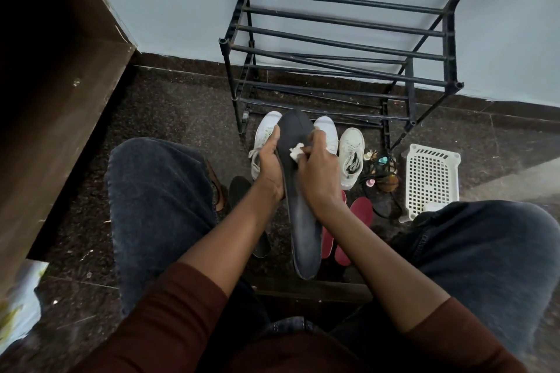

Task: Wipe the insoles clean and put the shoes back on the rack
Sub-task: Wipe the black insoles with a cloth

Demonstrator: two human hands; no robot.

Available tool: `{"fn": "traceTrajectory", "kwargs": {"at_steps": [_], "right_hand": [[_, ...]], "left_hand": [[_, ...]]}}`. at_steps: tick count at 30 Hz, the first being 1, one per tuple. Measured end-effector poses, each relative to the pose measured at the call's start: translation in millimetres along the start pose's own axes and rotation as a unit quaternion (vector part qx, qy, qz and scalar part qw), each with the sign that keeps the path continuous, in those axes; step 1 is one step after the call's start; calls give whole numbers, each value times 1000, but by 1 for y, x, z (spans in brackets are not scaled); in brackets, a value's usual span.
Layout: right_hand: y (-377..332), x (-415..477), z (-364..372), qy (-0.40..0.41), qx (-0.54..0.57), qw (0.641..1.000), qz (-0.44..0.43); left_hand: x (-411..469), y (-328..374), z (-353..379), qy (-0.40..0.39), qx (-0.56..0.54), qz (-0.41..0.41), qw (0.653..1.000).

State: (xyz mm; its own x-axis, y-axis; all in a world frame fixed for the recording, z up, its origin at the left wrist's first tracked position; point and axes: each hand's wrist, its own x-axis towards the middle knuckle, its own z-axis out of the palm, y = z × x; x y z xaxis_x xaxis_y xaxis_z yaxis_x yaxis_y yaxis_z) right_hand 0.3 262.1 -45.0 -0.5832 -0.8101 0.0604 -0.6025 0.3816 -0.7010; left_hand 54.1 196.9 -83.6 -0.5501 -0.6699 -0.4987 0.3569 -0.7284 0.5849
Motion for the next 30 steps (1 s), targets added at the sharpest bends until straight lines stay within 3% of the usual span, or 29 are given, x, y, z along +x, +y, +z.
{"fn": "traceTrajectory", "kwargs": {"at_steps": [4,8,13,18,21,30], "right_hand": [[5,7,-8,39,-32,998,32],[-8,0,-4,4,47,996,73],[-14,-13,-3,-23,100,993,51],[2,-3,-12,0,-39,999,15],[4,2,-17,19,-49,998,39],[-15,-14,-15,-18,89,995,41]], "left_hand": [[5,0,-1,-3,-17,14,1000],[6,-3,1,6,8,11,1000],[5,-1,0,-1,7,11,1000],[3,2,6,13,-7,1,1000],[2,3,8,-4,-27,9,1000],[4,9,15,6,-43,3,999]]}}
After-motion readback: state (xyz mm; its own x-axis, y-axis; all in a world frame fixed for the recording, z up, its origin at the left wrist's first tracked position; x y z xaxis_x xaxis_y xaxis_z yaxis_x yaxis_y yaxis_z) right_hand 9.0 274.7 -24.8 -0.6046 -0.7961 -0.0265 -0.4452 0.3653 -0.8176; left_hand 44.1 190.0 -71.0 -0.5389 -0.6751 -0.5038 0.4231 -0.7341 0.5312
